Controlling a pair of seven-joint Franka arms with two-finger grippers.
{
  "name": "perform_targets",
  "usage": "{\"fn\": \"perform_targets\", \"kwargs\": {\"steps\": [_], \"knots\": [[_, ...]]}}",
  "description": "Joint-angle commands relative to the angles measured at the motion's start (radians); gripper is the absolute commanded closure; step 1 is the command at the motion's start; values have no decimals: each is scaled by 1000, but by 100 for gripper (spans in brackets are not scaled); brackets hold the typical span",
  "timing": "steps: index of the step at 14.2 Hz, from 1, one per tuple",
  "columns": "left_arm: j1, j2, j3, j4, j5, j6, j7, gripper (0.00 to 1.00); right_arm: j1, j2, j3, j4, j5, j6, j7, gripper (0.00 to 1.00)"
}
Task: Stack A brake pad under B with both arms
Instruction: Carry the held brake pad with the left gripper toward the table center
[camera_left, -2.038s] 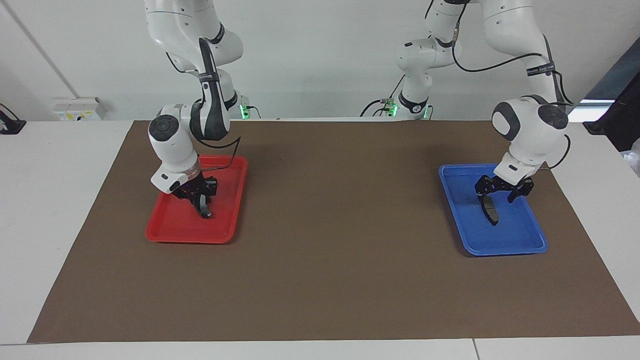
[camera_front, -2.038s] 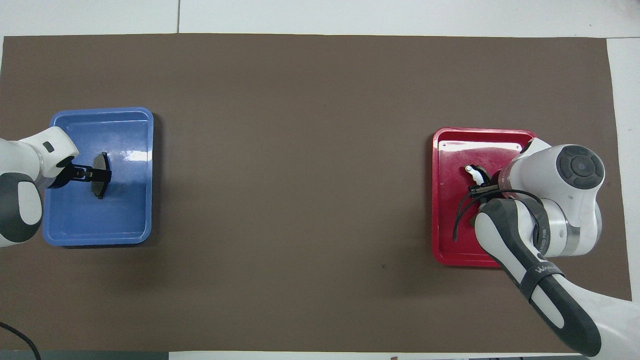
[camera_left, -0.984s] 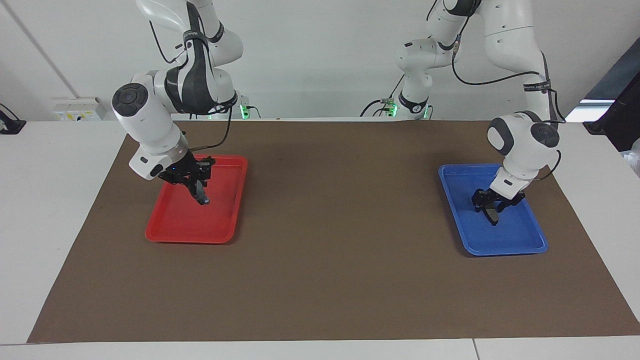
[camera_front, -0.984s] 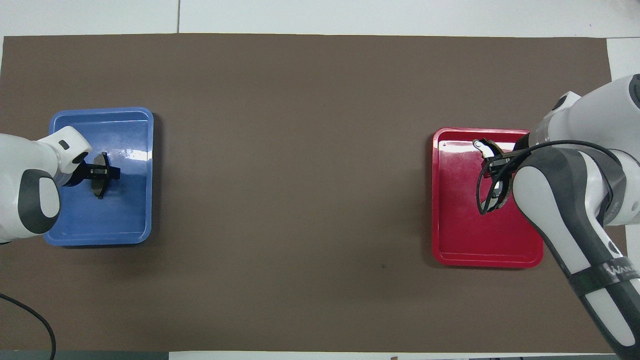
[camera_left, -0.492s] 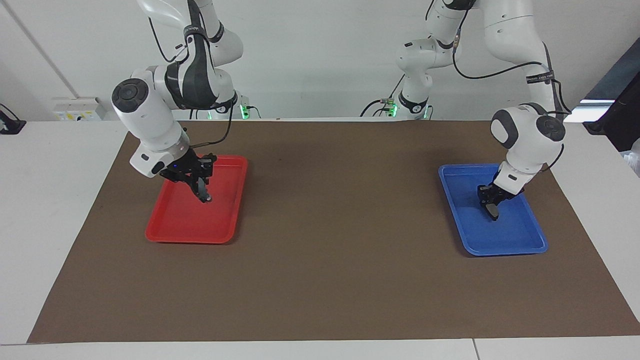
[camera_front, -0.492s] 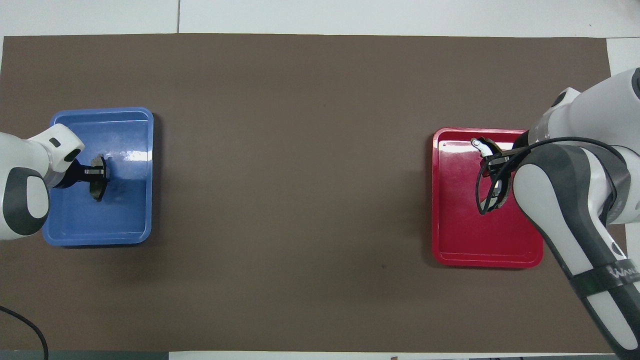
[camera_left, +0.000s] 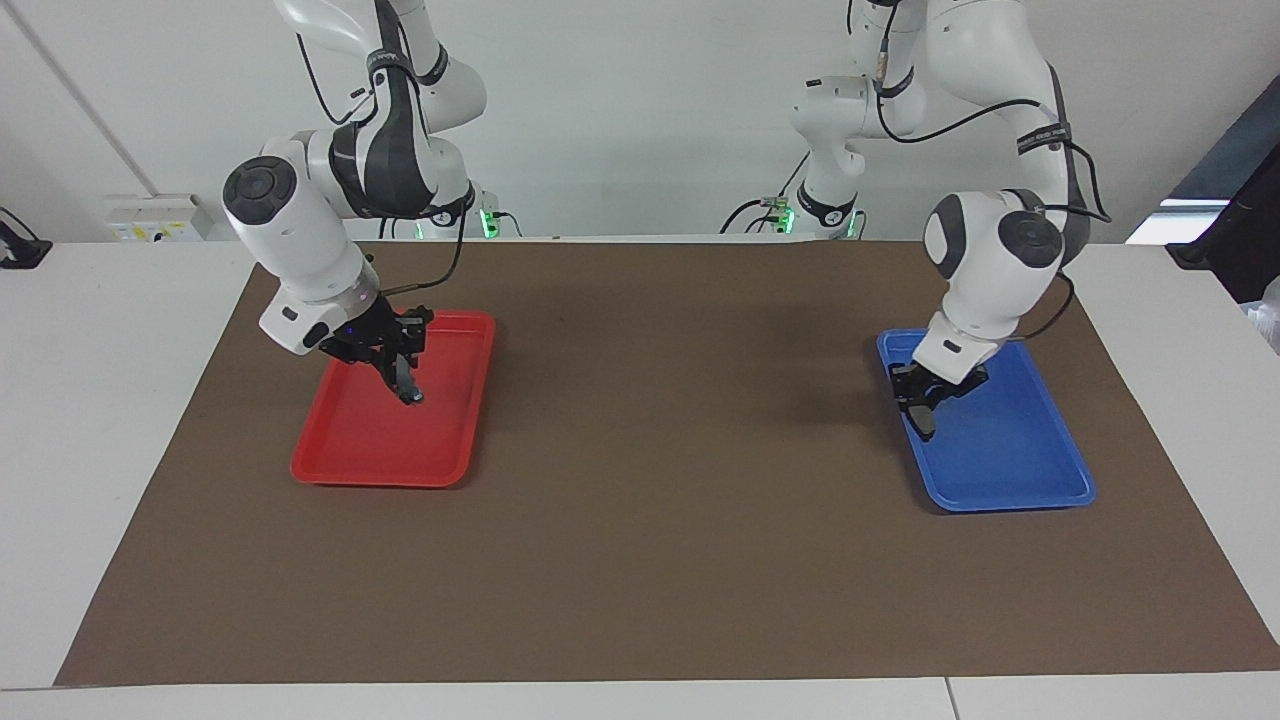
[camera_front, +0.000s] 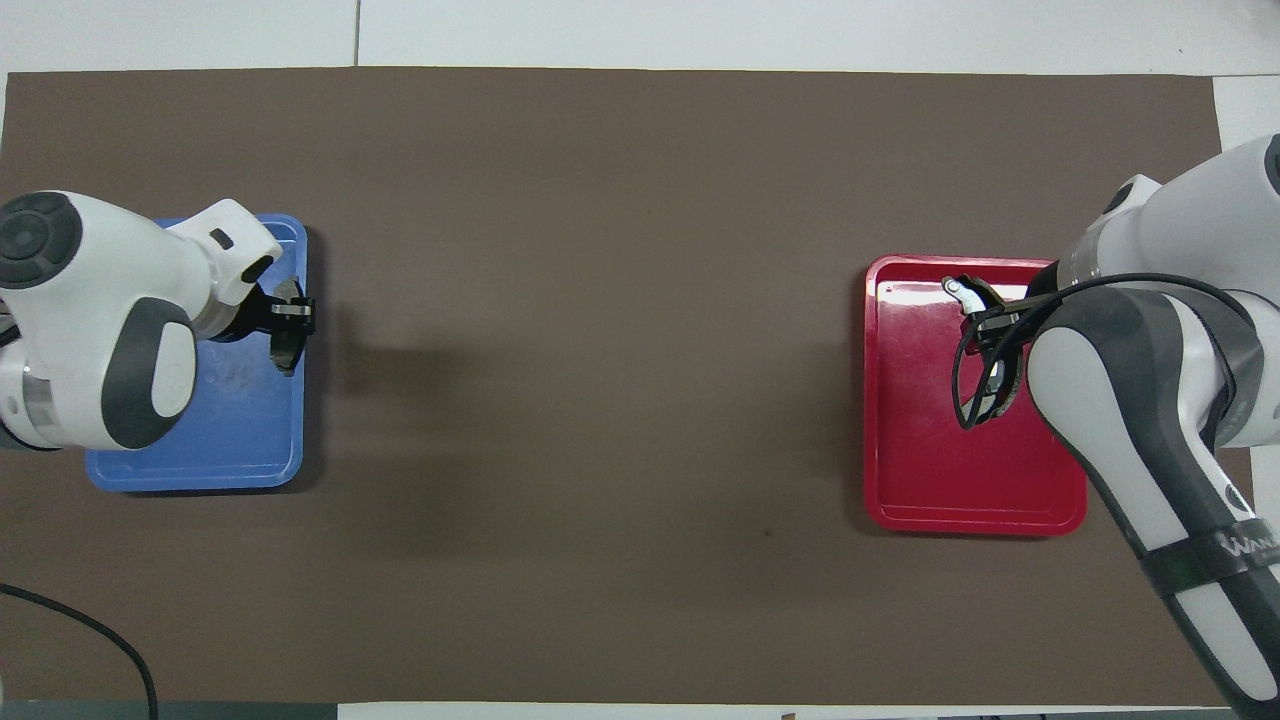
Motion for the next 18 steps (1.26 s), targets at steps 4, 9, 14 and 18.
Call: {"fn": "perform_targets", "kwargs": {"steps": [4, 9, 14, 18], "knots": [[-283, 50, 15, 13, 6, 122, -340, 99, -1, -9, 7, 19, 22, -28, -12, 98], [-439, 164, 16, 98, 6, 151, -503, 99, -1, -9, 15, 19, 22, -22, 1, 98], [-489, 208, 16, 99, 6, 168, -518, 98, -1, -8, 19, 19, 21, -16, 2, 98], [-502, 202, 15, 54, 8, 182, -514, 58, -3, -9, 19, 18, 21, -17, 2, 98]]}}
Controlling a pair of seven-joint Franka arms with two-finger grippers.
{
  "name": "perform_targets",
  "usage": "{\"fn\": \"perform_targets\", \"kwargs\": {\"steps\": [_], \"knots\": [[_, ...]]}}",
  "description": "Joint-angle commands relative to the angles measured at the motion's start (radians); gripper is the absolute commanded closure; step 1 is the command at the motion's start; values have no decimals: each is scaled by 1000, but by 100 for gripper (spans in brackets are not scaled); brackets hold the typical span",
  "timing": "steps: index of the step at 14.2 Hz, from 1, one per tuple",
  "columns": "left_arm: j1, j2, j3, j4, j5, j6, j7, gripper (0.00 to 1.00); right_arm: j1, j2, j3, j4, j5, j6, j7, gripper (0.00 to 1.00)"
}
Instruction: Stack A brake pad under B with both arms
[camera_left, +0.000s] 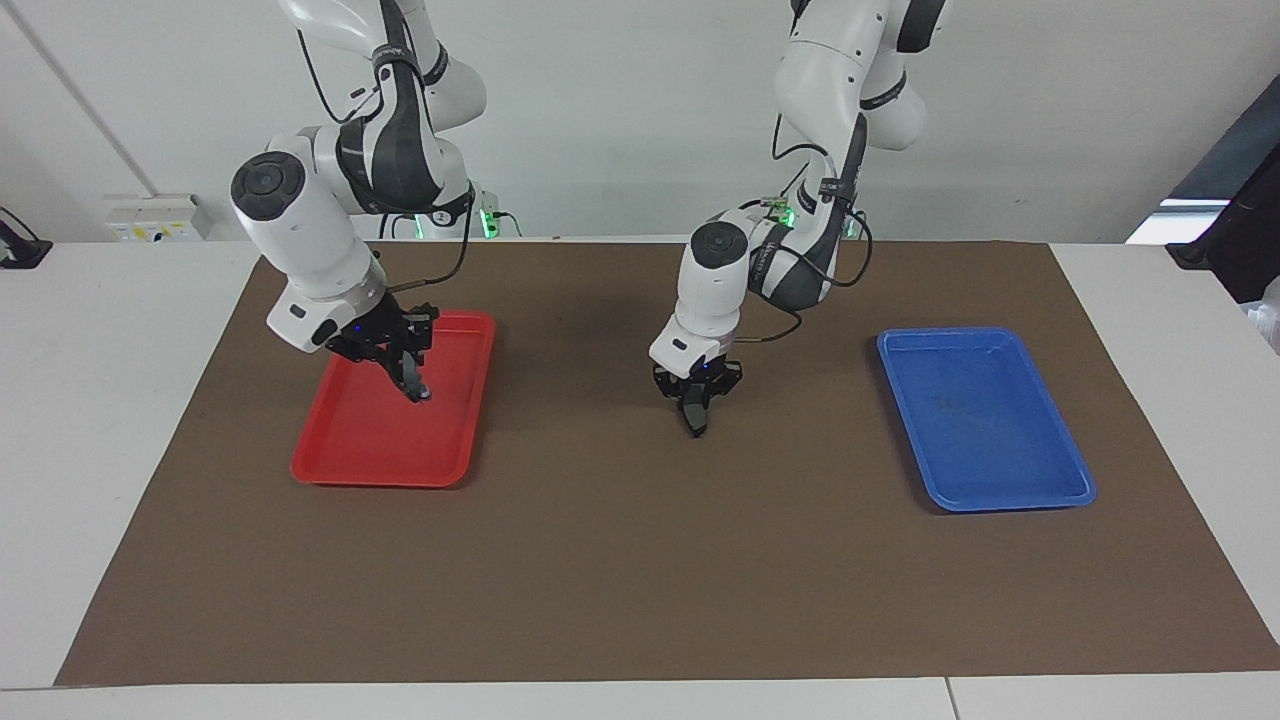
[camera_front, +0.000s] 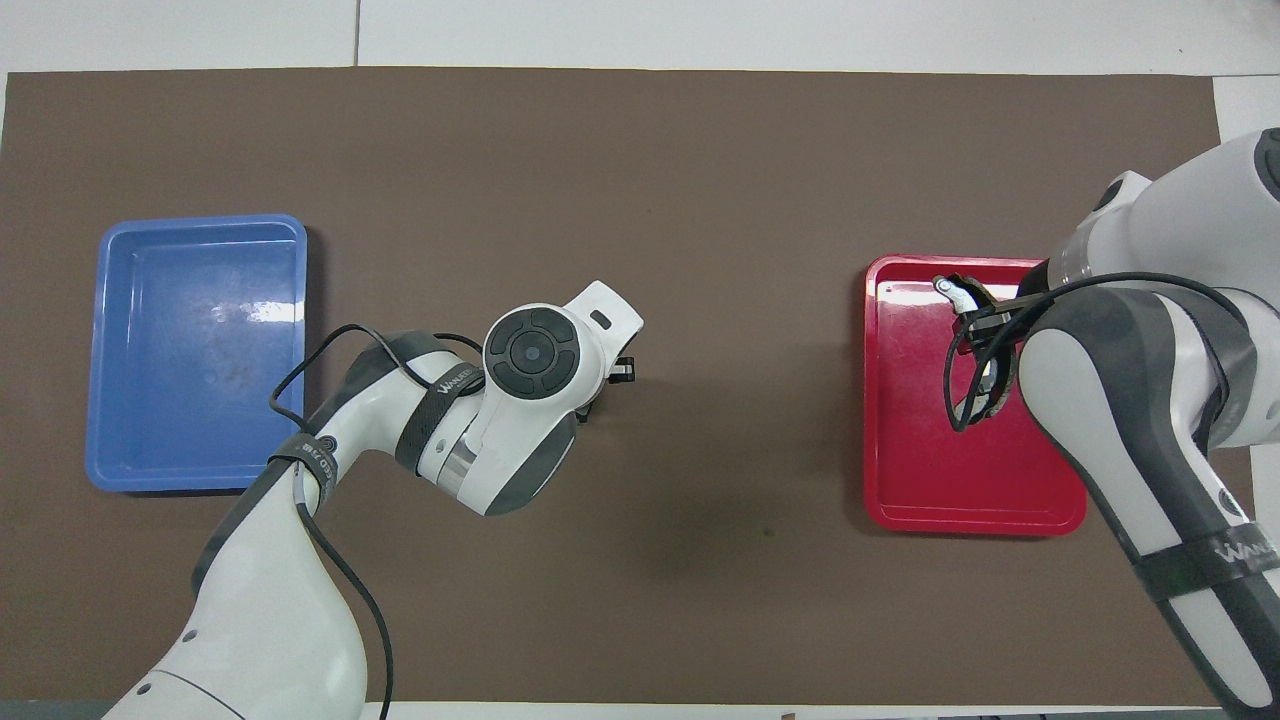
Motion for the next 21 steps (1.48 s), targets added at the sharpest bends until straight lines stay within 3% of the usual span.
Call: {"fn": "perform_targets", "kwargs": {"steps": [1, 2, 3, 8, 13, 16, 19, 21], "knots": [[-23, -8, 18, -23, 7, 29, -8, 34, -1, -9, 2, 9, 20, -11, 2, 98], [-23, -8, 19, -21, 7, 31, -5, 10, -1, -9, 2, 9, 20, -12, 2, 98], [-23, -7, 21, -15, 7, 26, -1, 0, -3, -9, 2, 9, 20, -12, 2, 98], [53, -67, 26, -10, 7, 12, 7, 0, -1, -8, 10, 9, 20, -1, 11, 98], [266, -198, 24, -12, 7, -139, 166, 0, -1, 15, 176, 49, 20, 35, 242, 100], [392, -255, 24, -10, 7, -199, 356, 0, -1, 112, 305, 194, 20, 17, 382, 100], [506, -306, 27, 20, 6, -314, 484, 0, 8, 181, 411, 267, 8, 38, 491, 100], [588, -327, 29, 78, 0, -418, 533, 0, 77, 274, 424, 366, 5, 51, 563, 100]]}}
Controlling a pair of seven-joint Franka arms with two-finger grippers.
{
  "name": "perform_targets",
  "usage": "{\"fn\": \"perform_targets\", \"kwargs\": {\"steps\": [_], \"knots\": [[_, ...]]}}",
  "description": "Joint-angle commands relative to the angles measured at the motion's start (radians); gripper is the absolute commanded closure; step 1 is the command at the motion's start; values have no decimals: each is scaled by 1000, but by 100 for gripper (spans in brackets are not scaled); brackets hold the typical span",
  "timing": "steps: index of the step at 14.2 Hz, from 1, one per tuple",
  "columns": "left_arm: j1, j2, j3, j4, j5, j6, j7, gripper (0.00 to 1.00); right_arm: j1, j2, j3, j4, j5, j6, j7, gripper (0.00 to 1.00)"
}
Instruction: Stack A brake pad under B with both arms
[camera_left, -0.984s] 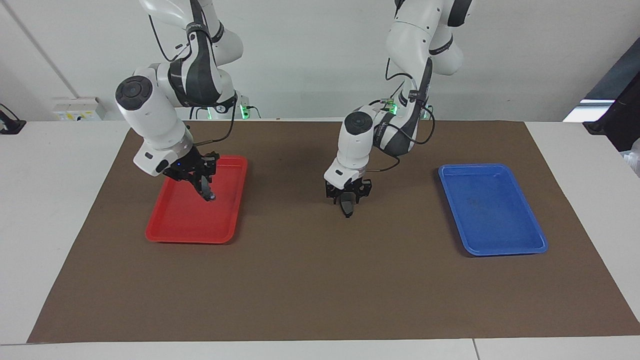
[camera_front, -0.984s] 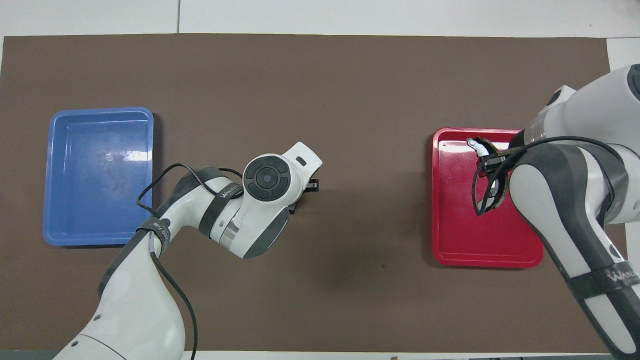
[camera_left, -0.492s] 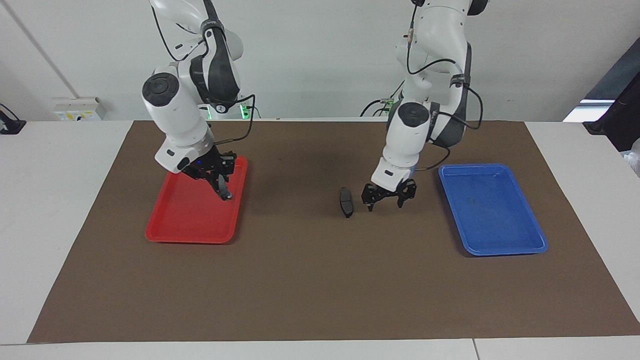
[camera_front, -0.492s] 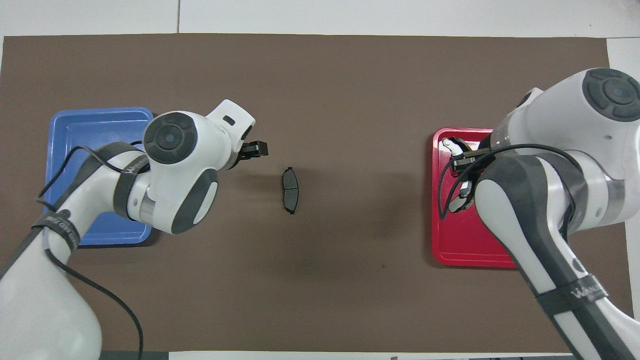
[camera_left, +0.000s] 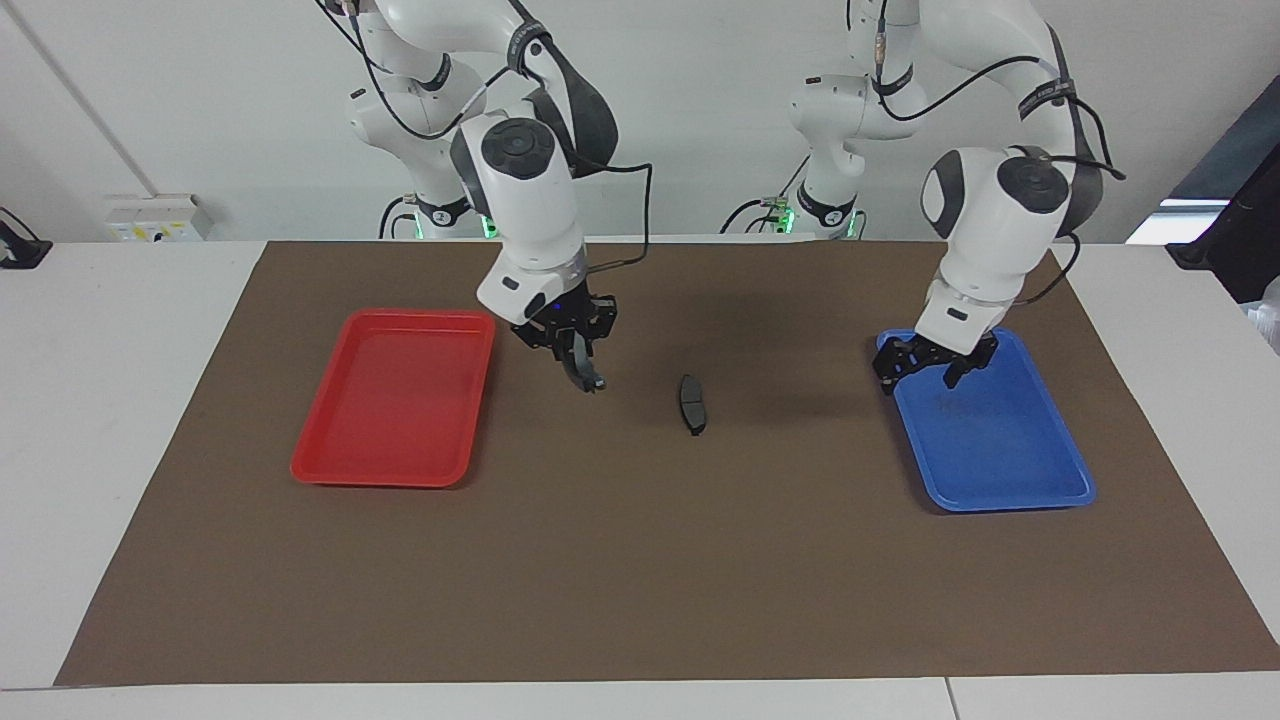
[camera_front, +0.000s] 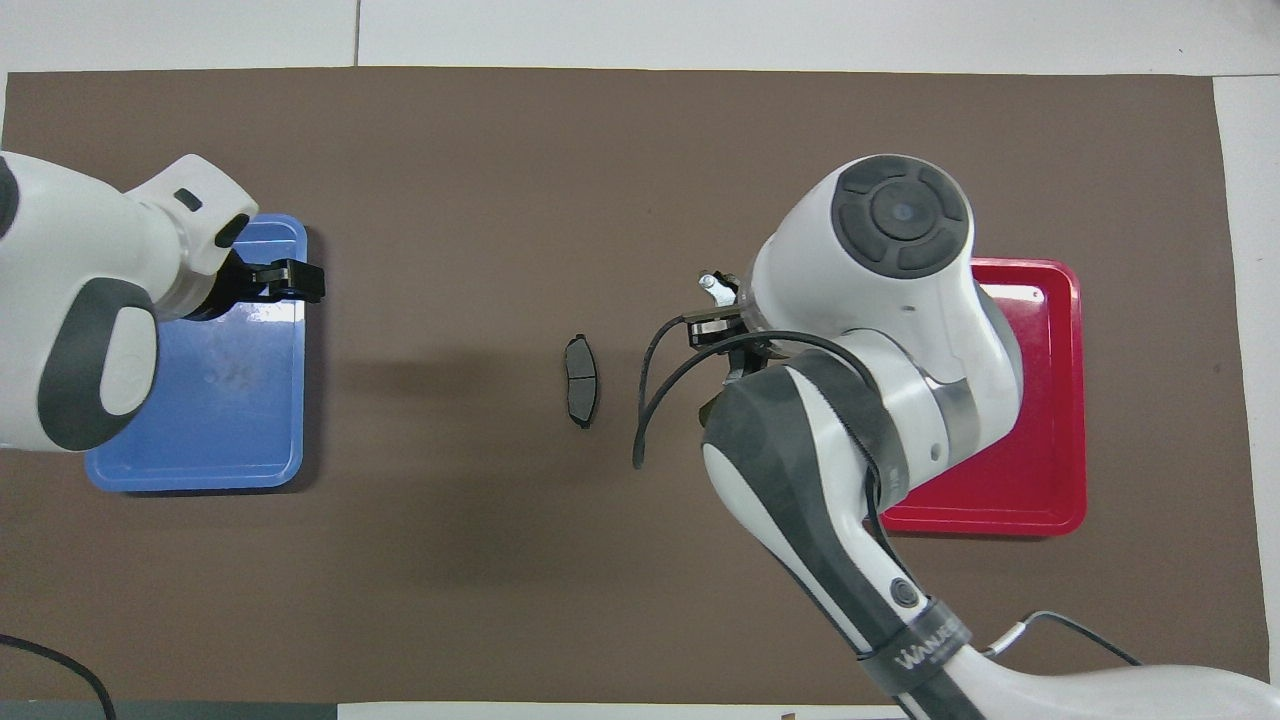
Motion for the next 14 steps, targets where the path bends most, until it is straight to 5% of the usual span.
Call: {"fn": "perform_targets", "kwargs": {"steps": [1, 5, 9, 14], "knots": [[88, -33, -8, 89, -3, -151, 77, 0, 63, 156, 12, 159, 0, 4, 60, 100], [171, -23, -8, 264, -5, -341, 188, 0, 134, 339, 14, 276, -32, 126, 108, 100], [228, -4, -7, 401, -81, -470, 193, 0, 172, 351, 14, 234, -67, 221, 108, 100], [226, -49, -11, 315, -75, -462, 193, 0, 172, 331, 14, 106, -72, 332, 106, 100]]}}
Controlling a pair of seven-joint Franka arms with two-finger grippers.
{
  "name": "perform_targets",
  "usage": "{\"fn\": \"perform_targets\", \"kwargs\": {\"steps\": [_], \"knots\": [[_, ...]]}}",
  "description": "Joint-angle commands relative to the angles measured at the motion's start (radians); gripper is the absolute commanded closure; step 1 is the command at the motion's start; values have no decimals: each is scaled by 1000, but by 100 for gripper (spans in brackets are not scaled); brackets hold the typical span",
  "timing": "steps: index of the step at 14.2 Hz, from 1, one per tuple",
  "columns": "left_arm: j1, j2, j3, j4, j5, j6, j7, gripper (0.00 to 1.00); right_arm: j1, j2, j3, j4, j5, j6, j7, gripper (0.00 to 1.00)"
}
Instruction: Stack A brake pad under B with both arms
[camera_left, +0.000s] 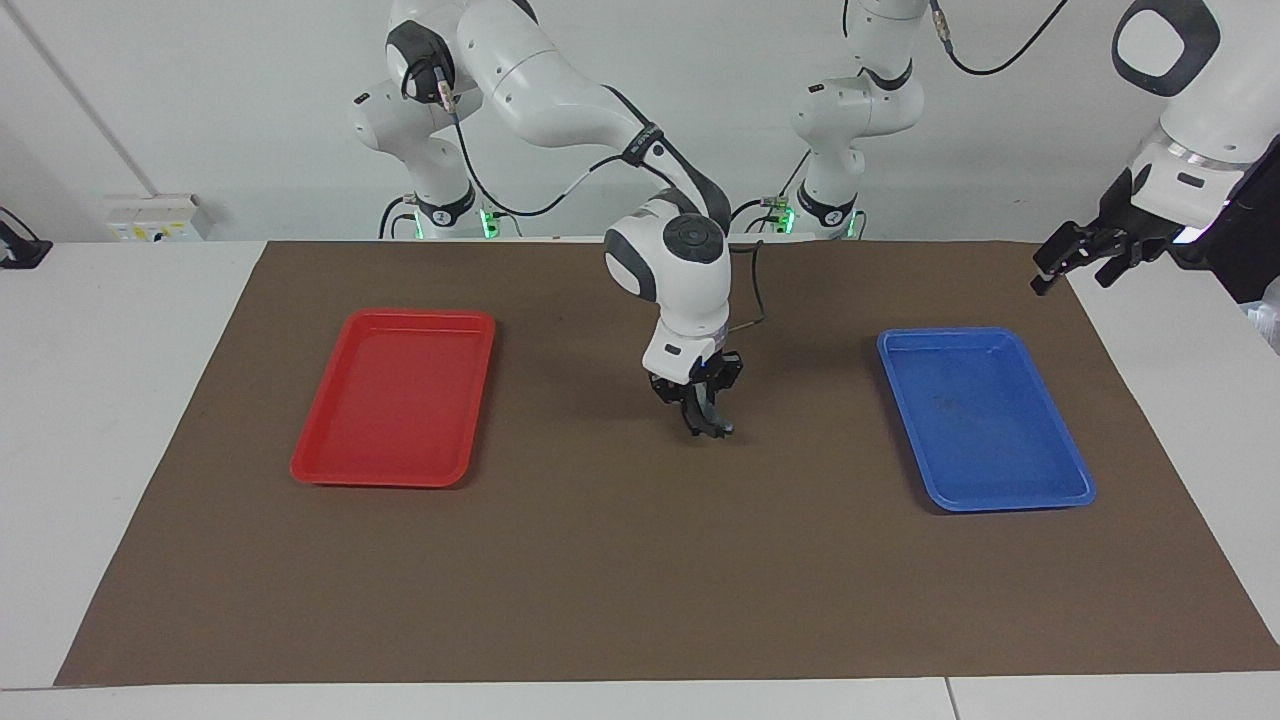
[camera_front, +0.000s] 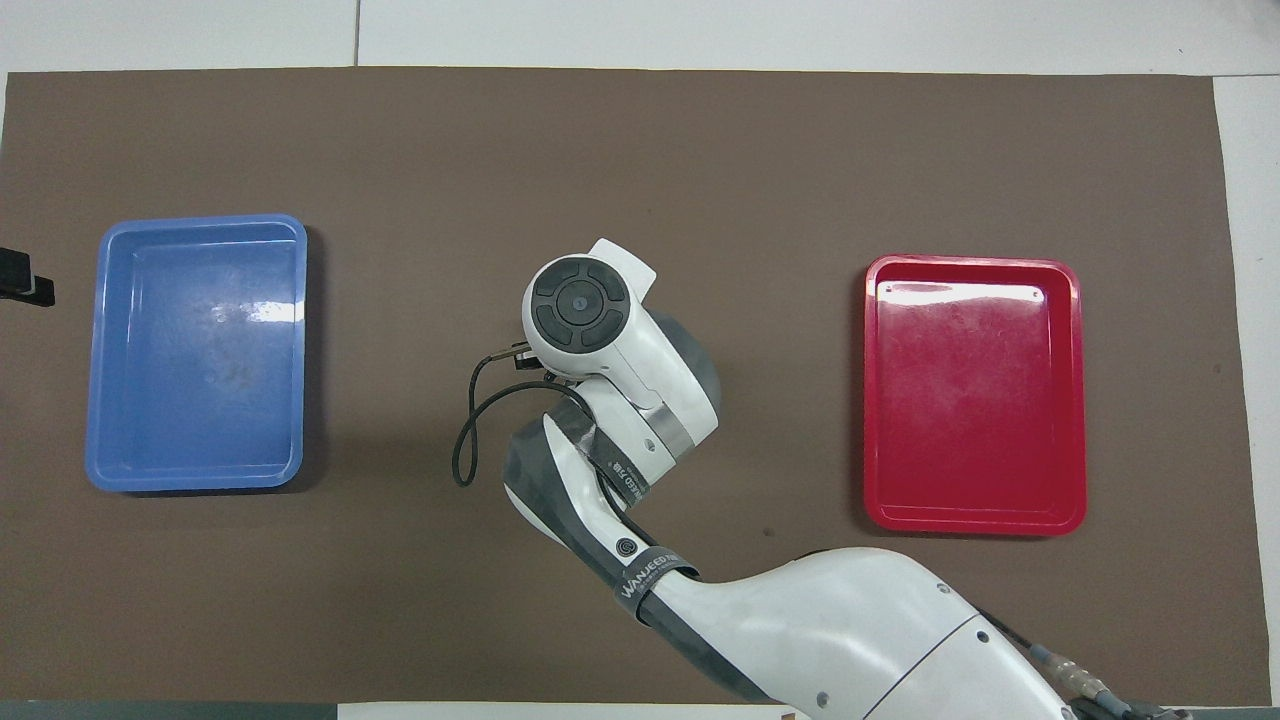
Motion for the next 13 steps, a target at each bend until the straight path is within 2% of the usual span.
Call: {"fn": "perform_targets", "kwargs": {"steps": [1, 10, 13], "knots": [[5, -14, -9, -33, -9, -1, 7, 0, -5, -36, 3, -82, -16, 61, 7, 100], [-42, -16, -23, -22, 28, 9, -30, 0, -5, -57, 3, -148, -16, 82, -16, 99], [-53, -16, -23, -18, 39, 6, -54, 0, -4, -64, 3, -160, -16, 85, -14, 96]]}}
